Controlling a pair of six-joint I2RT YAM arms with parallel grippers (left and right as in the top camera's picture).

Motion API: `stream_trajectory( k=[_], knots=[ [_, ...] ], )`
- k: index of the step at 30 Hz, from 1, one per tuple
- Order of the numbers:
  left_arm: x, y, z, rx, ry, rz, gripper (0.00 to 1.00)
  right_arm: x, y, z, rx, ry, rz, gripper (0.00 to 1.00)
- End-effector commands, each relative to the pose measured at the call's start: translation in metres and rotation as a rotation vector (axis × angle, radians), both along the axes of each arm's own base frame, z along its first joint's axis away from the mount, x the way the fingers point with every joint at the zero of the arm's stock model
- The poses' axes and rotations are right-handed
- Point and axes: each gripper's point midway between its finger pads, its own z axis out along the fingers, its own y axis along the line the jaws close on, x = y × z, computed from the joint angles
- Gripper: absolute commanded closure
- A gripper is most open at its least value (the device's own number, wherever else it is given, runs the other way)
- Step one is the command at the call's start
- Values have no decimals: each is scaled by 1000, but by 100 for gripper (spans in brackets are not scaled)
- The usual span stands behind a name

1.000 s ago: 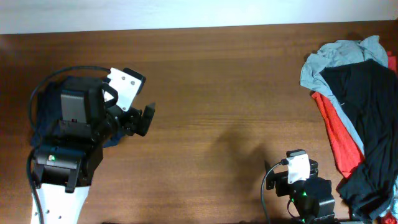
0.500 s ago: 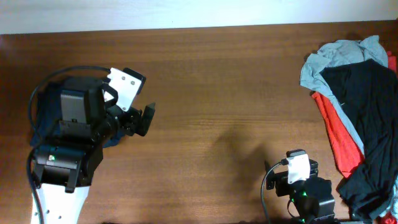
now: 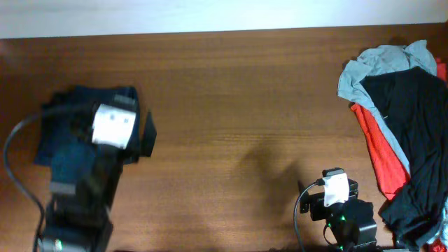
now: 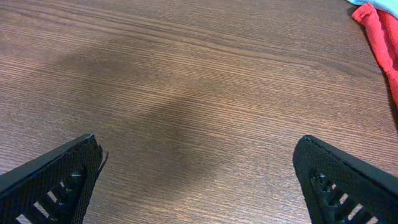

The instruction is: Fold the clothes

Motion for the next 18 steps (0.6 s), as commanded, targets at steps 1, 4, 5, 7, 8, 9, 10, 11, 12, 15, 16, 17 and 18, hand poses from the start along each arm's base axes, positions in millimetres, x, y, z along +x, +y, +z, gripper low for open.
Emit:
stream_trajectory(
  k=[1,4,5,7,8,9,10,11,12,15,16,17,18],
  knots=[
    [-19,20,-26,21,-63,93,1,0,-1,-1,12,-1,-11,1],
    [-32,27,-53,25,-67,122,1,0,-1,-1,12,-1,-11,1],
    [-36,29,-63,27,-65,129,1,0,-1,-1,12,-1,-11,2],
    [-42,31,-77,25,-67,131,1,0,-1,-1,12,-1,-11,2],
    [-45,32,-84,15,-71,133,1,0,-1,-1,12,-1,-11,1],
    [-49,32,-91,10,-75,134,1,0,-1,-1,12,-1,-11,1],
    [-51,33,-96,2,-78,136,1,0,-1,-1,12,-1,-11,2],
    [-53,33,-101,-12,-84,137,1,0,-1,-1,12,-1,-11,1],
    [-56,33,-105,-22,-91,138,1,0,-1,-1,12,-1,-11,1],
    [-61,34,-120,-68,-106,141,1,0,-1,-1,12,-1,-11,1],
    [-63,31,-130,-80,-107,126,1,0,-1,-1,12,-1,-11,2],
    [-63,29,-138,-81,-105,115,1,0,-1,-1,12,-1,-11,1],
    [-63,27,-145,-84,-101,98,1,0,-1,-1,12,-1,-11,2]
  ],
)
